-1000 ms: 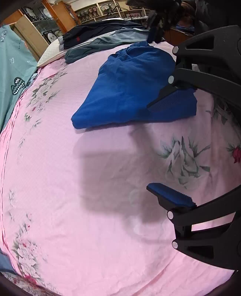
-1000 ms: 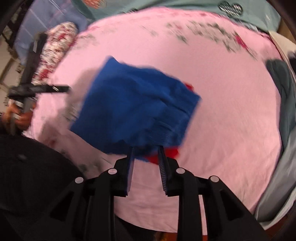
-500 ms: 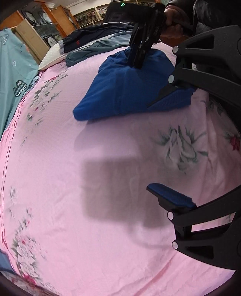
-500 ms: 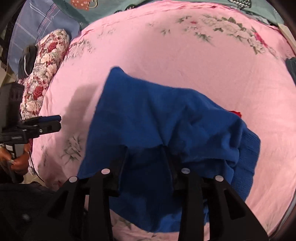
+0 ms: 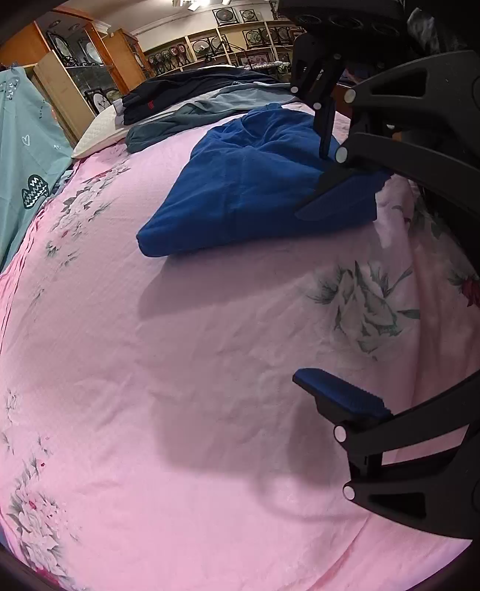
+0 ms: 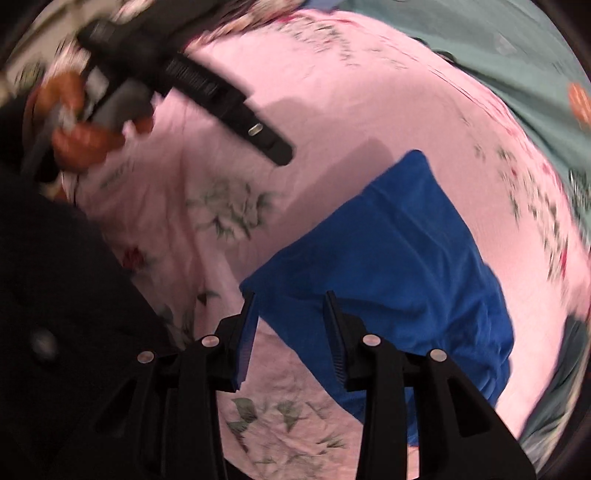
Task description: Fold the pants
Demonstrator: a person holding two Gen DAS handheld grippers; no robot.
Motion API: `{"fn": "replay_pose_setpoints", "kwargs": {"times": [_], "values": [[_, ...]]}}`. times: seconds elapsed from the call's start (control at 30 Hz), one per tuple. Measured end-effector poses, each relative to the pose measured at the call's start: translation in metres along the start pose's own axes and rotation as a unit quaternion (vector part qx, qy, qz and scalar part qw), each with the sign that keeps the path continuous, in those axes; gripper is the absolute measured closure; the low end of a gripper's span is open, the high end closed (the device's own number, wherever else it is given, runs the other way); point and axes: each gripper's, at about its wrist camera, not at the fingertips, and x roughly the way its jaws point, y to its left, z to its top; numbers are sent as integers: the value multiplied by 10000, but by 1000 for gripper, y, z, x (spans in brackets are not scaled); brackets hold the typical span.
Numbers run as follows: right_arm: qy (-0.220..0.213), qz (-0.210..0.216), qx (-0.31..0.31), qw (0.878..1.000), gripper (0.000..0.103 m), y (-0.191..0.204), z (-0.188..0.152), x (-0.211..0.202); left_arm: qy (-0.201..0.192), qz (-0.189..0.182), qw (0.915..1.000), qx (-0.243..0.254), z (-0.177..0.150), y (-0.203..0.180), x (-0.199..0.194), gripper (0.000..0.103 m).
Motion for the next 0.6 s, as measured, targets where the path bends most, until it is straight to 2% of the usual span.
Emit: {"fn": "replay_pose_setpoints", "kwargs": {"times": [0.13, 0.23, 0.3, 0.37, 0.43, 0.53, 0.57, 0.6], "values": [[267, -409, -858, 9951, 56, 9, -5, 15, 9, -49, 10000, -43, -5, 2, 0, 19], [401, -579, -1381, 9879, 54, 12, -11, 28, 11, -58, 9999, -125, -7, 4, 0, 19], [426, -842, -1816, 9788, 54, 20, -15, 36, 5, -52, 9998, -190, -10, 7, -1, 19], [428, -967, -1974, 9746, 54, 23, -17, 40, -13, -29, 9997, -249, -13, 9, -4, 19], [376, -963, -1880, 9767, 55, 20, -19, 39, -4, -25, 9995, -314, -16, 12, -5, 18], [288, -723, -1369, 9875, 69, 6, -15, 32, 23, -72, 9989, -466, -20, 16, -6, 18], [258, -565, -1098, 9920, 82, -4, -11, 27, 53, -137, 9984, -554, -21, 17, -6, 18], [227, -399, -838, 9954, 87, -13, -8, 24, 77, -192, 9980, -601, -21, 17, -5, 17]]}}
